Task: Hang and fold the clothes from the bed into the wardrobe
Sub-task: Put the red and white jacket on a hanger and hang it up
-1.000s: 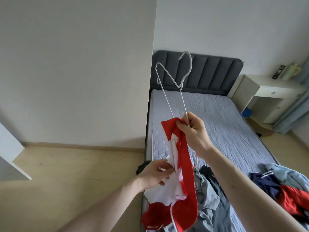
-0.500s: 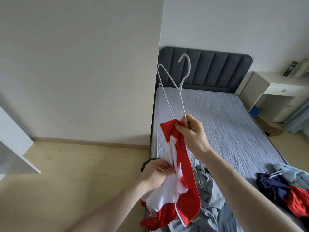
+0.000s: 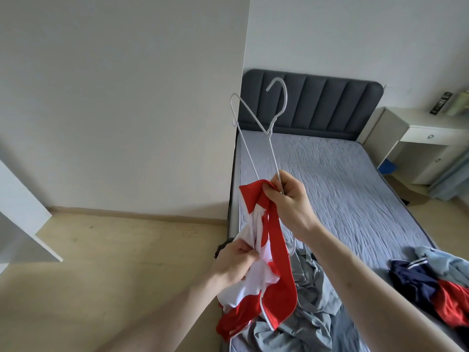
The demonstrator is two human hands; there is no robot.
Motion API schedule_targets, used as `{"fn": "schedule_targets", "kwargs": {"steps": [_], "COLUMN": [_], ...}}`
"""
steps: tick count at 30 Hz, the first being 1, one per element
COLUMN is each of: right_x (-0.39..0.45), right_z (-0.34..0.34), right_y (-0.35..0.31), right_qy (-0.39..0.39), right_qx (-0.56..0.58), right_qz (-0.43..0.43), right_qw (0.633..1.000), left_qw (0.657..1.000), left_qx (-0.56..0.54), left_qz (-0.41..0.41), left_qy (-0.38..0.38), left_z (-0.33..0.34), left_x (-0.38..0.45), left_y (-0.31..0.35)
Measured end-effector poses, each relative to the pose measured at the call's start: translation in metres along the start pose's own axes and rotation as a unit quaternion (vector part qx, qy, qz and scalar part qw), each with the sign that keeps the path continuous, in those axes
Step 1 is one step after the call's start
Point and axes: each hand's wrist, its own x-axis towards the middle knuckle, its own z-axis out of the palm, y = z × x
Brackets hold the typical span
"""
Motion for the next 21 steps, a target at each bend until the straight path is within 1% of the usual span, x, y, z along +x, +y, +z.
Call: {"fn": "schedule_targets", "kwargs": {"steps": [2,3,4,6,7,9,12,15,19,21], "right_x": [-0.001,-0.001,-0.002,-0.003,-0.002,-0.002,-0.004,-0.011,-0.018,-0.021], "right_z": [0.000,-0.001,-0.002,-0.005,-0.008,-0.014,-0.019,-0.015,-0.008,-0.008], "right_y": [-0.001,-0.001,-0.001,-0.001,-0.001,0.001,0.006,0.014,0.023,0.026], "right_qy": [0.002,0.005,0.008,0.018,0.024,0.030,0.026,0.036,0.054,0.066], "right_qx": [-0.007,-0.009,-0.010,-0.008,-0.005,0.003,0.020,0.038,0.062,0.070], "right_qz": [-0.003,-0.004,-0.005,-0.002,-0.001,0.003,0.015,0.025,0.016,0.017], "right_qw": [1.000,1.000,1.000,1.000,1.000,1.000,0.999,0.998,0.997,0.995], "left_qw": [0.994,0.992,0.994,0.999,0.999,0.998,0.999,0.998,0.996,0.997], "left_qx": [0.098,0.114,0.097,0.011,-0.022,-0.046,-0.027,0.000,0.058,0.060], "left_qz": [0.034,0.046,0.052,0.044,0.041,0.027,-0.018,-0.063,-0.061,-0.035], "left_qy": [0.031,0.035,0.028,0.005,0.003,0.015,0.018,-0.029,-0.034,-0.019], "left_z": [0.001,0.000,-0.002,-0.008,-0.011,-0.016,-0.029,-0.046,-0.061,-0.063], "left_x": [-0.002,-0.002,-0.001,-0.001,-0.001,-0.001,0.002,0.008,0.017,0.018], "left_y": [0.006,0.005,0.003,-0.008,-0.014,-0.024,-0.026,-0.026,-0.027,-0.025]}}
